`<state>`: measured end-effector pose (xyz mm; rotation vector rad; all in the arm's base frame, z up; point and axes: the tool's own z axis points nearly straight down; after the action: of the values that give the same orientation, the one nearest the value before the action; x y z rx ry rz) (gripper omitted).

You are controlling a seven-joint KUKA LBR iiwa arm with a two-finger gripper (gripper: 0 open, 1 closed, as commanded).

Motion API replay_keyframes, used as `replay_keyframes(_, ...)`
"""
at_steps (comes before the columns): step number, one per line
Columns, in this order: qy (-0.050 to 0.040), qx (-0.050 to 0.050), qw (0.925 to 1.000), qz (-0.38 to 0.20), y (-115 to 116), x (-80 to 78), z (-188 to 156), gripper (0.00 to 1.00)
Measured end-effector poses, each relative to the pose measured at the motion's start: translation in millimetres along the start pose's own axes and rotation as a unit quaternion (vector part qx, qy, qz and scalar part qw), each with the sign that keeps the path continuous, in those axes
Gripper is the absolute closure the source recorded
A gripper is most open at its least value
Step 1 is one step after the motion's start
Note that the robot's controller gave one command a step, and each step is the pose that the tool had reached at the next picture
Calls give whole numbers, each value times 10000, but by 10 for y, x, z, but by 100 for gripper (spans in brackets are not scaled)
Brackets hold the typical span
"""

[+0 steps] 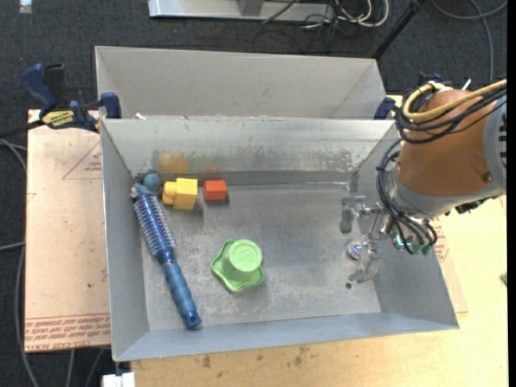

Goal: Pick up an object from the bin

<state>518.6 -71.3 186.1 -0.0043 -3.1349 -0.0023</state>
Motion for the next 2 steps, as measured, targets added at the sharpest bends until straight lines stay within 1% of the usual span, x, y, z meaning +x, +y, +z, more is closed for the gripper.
replay_keyframes(1,-19,8,9993,-367,-830,-294,1201,0)
replay_keyframes(2,-54,10,9983,-576,-831,-250,844,0)
